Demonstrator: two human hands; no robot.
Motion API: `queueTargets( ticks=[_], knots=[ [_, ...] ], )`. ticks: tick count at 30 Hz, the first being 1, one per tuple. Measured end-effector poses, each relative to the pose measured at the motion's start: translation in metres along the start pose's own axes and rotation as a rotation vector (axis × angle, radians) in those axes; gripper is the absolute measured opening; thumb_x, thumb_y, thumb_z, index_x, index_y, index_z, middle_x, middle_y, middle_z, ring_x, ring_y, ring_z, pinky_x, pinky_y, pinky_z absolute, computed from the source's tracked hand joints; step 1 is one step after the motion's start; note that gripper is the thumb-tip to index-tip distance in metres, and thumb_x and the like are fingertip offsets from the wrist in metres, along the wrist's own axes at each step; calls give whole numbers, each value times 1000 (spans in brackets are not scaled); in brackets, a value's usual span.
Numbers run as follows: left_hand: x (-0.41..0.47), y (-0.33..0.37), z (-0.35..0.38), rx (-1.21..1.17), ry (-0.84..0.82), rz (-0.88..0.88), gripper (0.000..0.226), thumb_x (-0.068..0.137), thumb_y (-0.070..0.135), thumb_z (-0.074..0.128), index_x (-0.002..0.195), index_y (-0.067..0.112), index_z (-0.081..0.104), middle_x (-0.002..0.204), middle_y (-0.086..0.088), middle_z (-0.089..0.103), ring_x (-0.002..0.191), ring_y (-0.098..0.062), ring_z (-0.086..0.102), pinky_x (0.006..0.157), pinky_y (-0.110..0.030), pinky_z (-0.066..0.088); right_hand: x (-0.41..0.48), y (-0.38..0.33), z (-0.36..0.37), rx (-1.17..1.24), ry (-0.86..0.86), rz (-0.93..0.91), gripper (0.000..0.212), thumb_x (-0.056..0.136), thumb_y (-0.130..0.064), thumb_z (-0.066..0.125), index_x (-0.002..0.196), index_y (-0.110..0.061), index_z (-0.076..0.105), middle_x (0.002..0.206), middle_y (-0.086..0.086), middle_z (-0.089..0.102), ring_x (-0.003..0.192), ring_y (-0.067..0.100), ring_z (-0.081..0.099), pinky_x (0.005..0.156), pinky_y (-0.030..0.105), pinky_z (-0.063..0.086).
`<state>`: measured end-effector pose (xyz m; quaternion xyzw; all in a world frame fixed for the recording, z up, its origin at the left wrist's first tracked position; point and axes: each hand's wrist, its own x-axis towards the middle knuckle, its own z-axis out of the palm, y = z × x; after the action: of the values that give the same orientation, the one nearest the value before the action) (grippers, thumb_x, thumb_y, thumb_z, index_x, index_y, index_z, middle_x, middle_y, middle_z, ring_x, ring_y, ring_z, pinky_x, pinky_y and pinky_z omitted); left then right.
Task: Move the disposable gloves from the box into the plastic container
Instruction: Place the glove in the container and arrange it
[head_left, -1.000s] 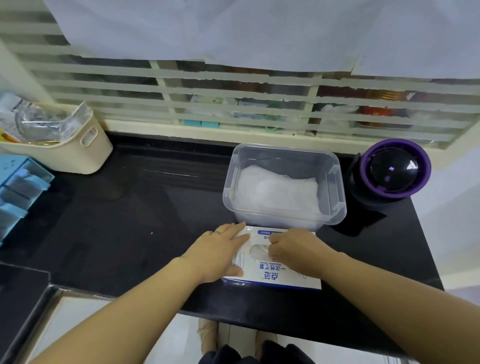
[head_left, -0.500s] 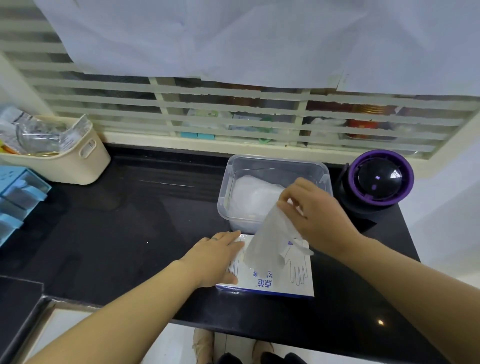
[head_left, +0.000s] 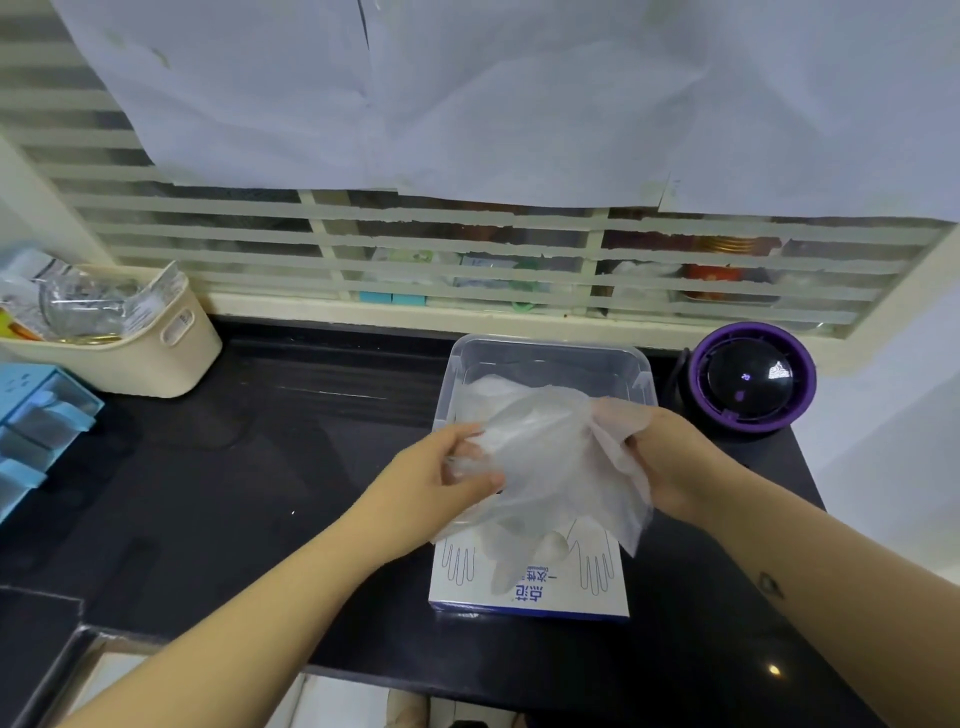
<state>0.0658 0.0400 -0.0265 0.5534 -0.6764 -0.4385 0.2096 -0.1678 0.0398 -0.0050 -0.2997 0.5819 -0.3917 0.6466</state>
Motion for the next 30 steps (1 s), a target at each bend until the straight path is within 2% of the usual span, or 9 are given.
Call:
queueTargets(
  ticks=[4,9,13,15,17,19,21,26,30],
  knots=[
    [-5,17,7,121,474,307,46,80,44,68,120,38,46,117,23,44,106,1,47,90,-17,41,-2,8,4,184,-1,92,21,96,-10,52,109,-5,68,109,17,70,94,30,67,72,41,57],
    [2,35,21,460,289,551,71,77,59,61,140,40,35,140,17,34,115,-4,42,92,-17,30,-11,7,18,188,-186,108,25,97,-11,47,91,-4,71,97,17,69,86,26,67,81,39,55],
    [13,32,24,302,211,532,28,90,31,66,118,26,64,116,11,51,80,1,49,70,-5,37,-12,8,25,54,-290,40,28,95,-18,55,115,-1,66,114,21,67,103,32,63,98,45,47],
    [16,29,24,259,260,579,6,90,27,66,94,22,65,91,16,51,72,-6,51,64,-12,40,-12,12,22,42,-198,38,29,94,-19,58,111,2,67,114,25,65,101,33,61,101,47,44],
    [16,25,22,247,305,616,8,89,30,62,84,26,58,80,21,45,69,-7,49,60,-15,40,-13,13,18,55,-70,27,25,95,-17,56,101,5,67,97,20,71,85,24,66,88,40,53],
    [14,19,17,245,327,644,6,89,29,54,85,25,57,83,18,47,71,-6,50,61,-13,41,-14,10,10,69,73,15,17,94,-12,55,91,-1,68,83,13,72,71,17,66,74,32,58],
    [11,9,14,344,330,711,13,88,23,50,87,17,61,94,15,49,75,-6,53,65,-14,44,-11,7,1,122,180,-20,19,95,-12,54,97,-4,70,100,18,70,86,27,65,89,41,54],
    [6,-31,40,606,26,675,11,82,19,46,88,18,55,96,7,49,59,-13,57,46,-27,48,-15,-11,-6,236,341,-152,21,99,-19,49,110,-7,63,97,6,66,85,18,62,72,31,55],
    [8,-49,73,676,-283,425,28,98,16,40,120,20,56,113,-2,54,93,-23,59,80,-38,50,-17,-10,-4,225,301,-156,21,98,-19,50,110,-5,60,102,11,63,92,24,58,84,37,52]
  ],
)
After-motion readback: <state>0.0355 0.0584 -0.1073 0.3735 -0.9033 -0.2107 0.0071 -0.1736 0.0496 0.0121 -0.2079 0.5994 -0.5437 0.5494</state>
